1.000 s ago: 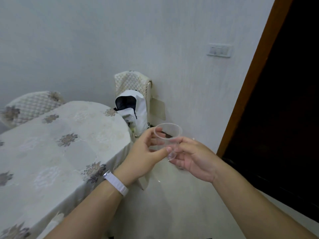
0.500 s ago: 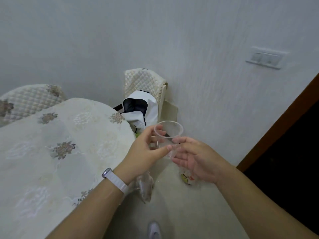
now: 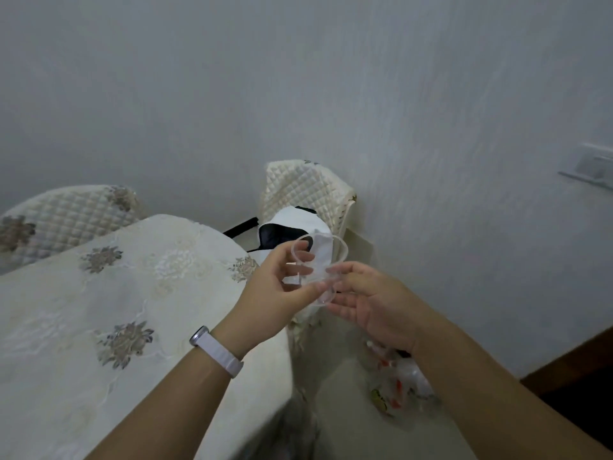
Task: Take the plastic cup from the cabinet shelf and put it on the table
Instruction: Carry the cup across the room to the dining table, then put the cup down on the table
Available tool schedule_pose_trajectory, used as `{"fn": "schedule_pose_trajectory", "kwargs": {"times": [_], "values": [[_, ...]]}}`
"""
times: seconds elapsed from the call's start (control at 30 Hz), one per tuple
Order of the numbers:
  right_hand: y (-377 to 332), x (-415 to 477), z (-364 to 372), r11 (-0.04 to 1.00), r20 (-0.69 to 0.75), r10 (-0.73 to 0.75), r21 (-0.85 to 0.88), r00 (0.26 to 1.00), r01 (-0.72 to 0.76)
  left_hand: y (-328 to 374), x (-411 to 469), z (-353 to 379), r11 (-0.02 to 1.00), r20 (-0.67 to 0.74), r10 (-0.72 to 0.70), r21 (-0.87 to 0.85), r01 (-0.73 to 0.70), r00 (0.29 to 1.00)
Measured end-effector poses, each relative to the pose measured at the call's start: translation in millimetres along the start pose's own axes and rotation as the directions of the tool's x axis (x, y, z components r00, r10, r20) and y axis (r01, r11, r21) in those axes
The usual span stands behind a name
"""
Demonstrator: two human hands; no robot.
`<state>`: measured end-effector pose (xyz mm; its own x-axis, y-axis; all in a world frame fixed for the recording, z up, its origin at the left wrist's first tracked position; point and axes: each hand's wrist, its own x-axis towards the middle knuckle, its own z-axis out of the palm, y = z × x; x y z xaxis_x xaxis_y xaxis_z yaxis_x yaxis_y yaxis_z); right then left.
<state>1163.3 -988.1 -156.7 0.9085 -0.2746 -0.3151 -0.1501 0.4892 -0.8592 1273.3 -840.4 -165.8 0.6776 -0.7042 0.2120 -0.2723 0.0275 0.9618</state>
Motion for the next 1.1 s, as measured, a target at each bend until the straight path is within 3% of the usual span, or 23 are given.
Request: {"fn": "schedule_pose_trajectory", "kwargs": {"times": [0.23, 0.4, 0.77, 1.1], "values": [[3, 100, 26, 0.991, 0.185, 0.132, -0.058, 0.974, -0.123, -35, 27, -55, 0.995, -0.173, -0.089, 0.034, 0.096, 0.981], [3, 184, 50, 0.963, 0.320, 0.262, -0.142, 0.911, -0.227, -63, 53, -91, 0.985, -0.345, -0.151, 0.023, 0.169, 0.926], [2, 338, 96, 0.856, 0.503, 0.511, -0.377, 0.697, -0.354, -108, 103, -137, 0.927, -0.694, -0.289, -0.030, 0.375, 0.659], [48, 370, 154, 0.748, 0.609, 0.663, -0.559, 0.436, -0.358, -122, 64, -152, 0.887, -0.878, -0.310, -0.128, 0.445, 0.364]]}}
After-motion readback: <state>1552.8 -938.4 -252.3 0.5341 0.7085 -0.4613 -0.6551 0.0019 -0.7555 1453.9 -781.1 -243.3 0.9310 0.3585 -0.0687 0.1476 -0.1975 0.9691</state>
